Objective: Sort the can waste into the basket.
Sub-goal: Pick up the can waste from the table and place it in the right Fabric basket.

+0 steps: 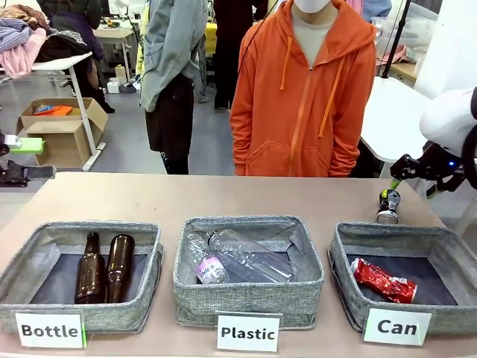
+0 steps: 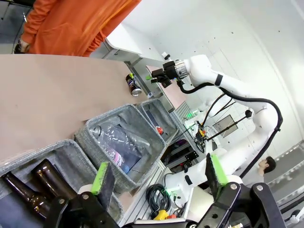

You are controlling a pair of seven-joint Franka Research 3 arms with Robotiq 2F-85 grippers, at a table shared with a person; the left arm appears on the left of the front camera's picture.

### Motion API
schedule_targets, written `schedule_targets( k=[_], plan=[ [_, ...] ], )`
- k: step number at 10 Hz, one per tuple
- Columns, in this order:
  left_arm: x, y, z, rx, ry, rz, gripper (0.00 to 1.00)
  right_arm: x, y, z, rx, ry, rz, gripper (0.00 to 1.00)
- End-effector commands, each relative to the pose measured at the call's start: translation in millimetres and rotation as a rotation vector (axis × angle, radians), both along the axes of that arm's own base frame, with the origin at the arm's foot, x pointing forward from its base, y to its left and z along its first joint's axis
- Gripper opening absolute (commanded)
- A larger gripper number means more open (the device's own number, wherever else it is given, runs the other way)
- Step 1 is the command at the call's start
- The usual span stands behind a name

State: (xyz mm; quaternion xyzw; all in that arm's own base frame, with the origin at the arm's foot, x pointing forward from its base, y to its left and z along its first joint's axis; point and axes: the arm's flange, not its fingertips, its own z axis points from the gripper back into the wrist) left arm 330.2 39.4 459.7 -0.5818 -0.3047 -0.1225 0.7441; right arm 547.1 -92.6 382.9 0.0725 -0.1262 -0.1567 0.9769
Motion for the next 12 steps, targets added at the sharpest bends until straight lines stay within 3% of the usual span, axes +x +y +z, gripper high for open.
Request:
schedule_targets(
  k=[1, 12],
  plan=[
    [-4, 0, 2, -0.013, 0.008, 0.006, 1.00, 20, -5, -1, 0.077, 0.052, -0.120, 1.00],
    [-4, 0, 2, -0.013, 0.008, 0.006, 1.00, 30, 14, -87, 0.058, 0.171, -0.233, 1.00]
  ],
)
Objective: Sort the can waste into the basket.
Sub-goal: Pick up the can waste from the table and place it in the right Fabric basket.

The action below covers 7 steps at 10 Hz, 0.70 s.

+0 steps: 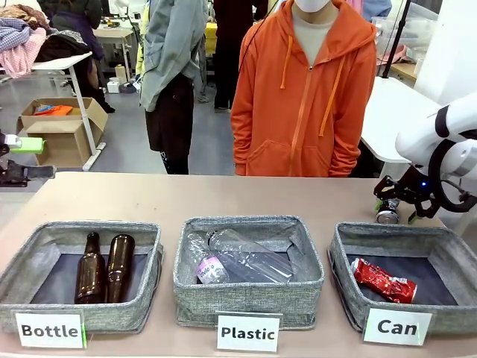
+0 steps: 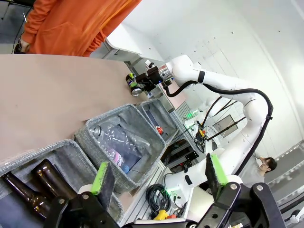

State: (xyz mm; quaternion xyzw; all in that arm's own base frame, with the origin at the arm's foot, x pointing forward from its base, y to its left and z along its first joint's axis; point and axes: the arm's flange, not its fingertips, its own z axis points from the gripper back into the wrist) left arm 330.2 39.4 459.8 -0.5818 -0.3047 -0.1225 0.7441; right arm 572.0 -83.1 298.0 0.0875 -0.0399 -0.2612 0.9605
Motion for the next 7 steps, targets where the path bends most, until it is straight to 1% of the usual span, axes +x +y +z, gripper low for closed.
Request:
schedule_targets(
  k=[1, 3, 5, 6, 7],
  plan=[
    [-4.0, -0.2, 1.6, -0.013, 0.008, 0.006, 1.00, 6.9, 7.4, -8.1, -0.028, 0.012, -0.028, 1.00],
    [-4.0, -0.2, 1.6, -0.013, 0.008, 0.006, 1.00, 10.7, 10.3, -17.3, -0.022, 0.027, -0.008, 1.00],
    [-4.0, -0.2, 1.6, -0.013, 0.008, 0.006, 1.00, 11.3, 12.5, -15.7, -0.011, 0.029, 0.007, 1.00],
    [-4.0, -0.2, 1.6, -0.013, 0.008, 0.006, 1.00, 11.5, 12.9, -16.4, -0.003, 0.040, 0.020, 0.41],
    [-4.0, -0.2, 1.6, -0.013, 0.008, 0.006, 1.00, 11.6, 13.2, -16.4, 0.008, 0.046, 0.029, 0.41]
  ],
)
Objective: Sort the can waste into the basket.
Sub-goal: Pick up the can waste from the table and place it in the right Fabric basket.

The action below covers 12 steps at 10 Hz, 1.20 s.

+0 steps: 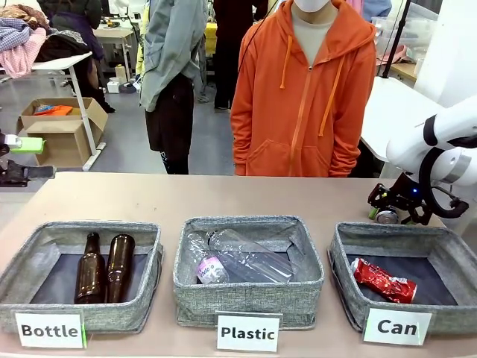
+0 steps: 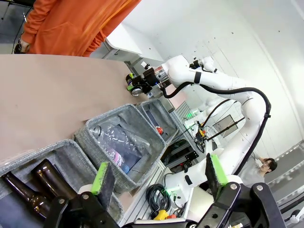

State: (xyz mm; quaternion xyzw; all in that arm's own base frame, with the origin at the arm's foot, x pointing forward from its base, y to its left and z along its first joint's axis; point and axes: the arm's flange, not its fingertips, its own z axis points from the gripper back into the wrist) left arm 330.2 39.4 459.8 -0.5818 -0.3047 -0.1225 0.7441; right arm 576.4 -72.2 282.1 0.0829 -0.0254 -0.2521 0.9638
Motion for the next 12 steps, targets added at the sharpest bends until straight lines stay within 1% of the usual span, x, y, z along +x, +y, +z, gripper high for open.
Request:
schedule_targets(
  k=[1, 2, 3, 8, 9, 11, 12],
  plan=[
    [-4, 0, 2, -0.013, 0.008, 0.006, 1.00, 7, 2, -1, 0.011, 0.023, 0.012, 0.00],
    [-4, 0, 2, -0.013, 0.008, 0.006, 1.00, 7, 3, -1, 0.011, 0.024, 0.019, 0.35],
    [-4, 0, 2, -0.013, 0.008, 0.006, 1.00, 7, 3, -2, 0.011, 0.024, 0.026, 0.00],
    [-4, 0, 2, -0.013, 0.008, 0.006, 1.00, 4, 4, -2, 0.017, 0.019, 0.046, 0.00],
    [-4, 0, 2, -0.013, 0.008, 0.006, 1.00, 0, 3, 3, 0.017, 0.003, 0.056, 0.00],
    [-4, 0, 2, -0.013, 0.008, 0.006, 1.00, -15, 0, 37, 0.005, -0.061, 0.095, 0.00],
    [-4, 0, 2, -0.013, 0.008, 0.006, 1.00, -25, 0, 59, -0.005, -0.090, 0.139, 0.00]
  ],
)
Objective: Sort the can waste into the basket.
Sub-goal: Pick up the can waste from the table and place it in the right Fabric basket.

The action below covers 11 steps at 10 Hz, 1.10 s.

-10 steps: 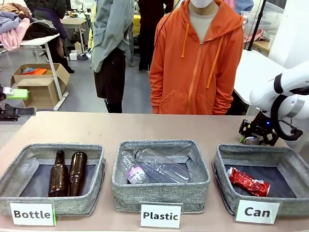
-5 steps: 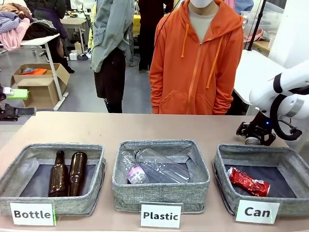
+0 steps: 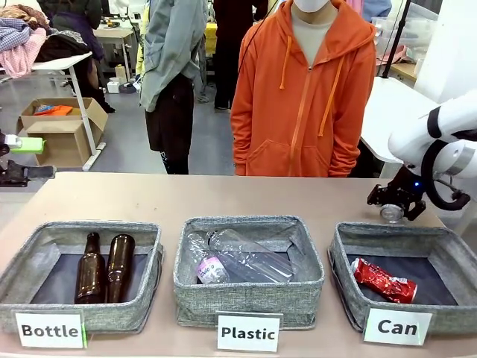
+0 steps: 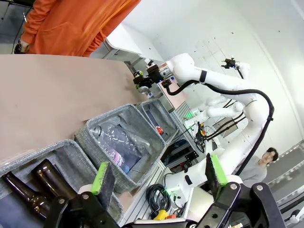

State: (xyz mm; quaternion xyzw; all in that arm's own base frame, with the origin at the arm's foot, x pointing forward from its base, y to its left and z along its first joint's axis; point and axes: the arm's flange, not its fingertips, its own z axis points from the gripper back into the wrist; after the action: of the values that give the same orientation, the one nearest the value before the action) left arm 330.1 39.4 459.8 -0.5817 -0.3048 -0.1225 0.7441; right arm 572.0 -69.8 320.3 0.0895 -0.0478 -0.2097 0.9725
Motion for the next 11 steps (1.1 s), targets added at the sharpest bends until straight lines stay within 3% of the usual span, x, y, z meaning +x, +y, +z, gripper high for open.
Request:
schedule_targets(
  k=[1, 4, 5, 7, 9, 11],
  plan=[
    [-4, 0, 1, -0.013, 0.008, 0.006, 1.00, -32, -1, 44, -0.026, -0.070, 0.110, 0.00],
    [-4, 0, 1, -0.013, 0.008, 0.006, 1.00, -95, 15, 116, -0.051, -0.109, 0.326, 0.00],
    [-4, 0, 1, -0.013, 0.008, 0.006, 1.00, -124, 26, 128, -0.129, -0.144, 0.510, 0.00],
    [-4, 0, 1, -0.013, 0.008, 0.006, 1.00, -178, 47, 130, -0.215, -0.162, 1.000, 0.00],
    [-4, 0, 1, -0.013, 0.008, 0.006, 1.00, -204, 57, 120, -0.250, -0.125, 1.367, 0.00],
    [-4, 0, 1, -0.013, 0.008, 0.006, 1.00, -216, 55, 112, -0.218, -0.086, 1.650, 0.00]
  ],
)
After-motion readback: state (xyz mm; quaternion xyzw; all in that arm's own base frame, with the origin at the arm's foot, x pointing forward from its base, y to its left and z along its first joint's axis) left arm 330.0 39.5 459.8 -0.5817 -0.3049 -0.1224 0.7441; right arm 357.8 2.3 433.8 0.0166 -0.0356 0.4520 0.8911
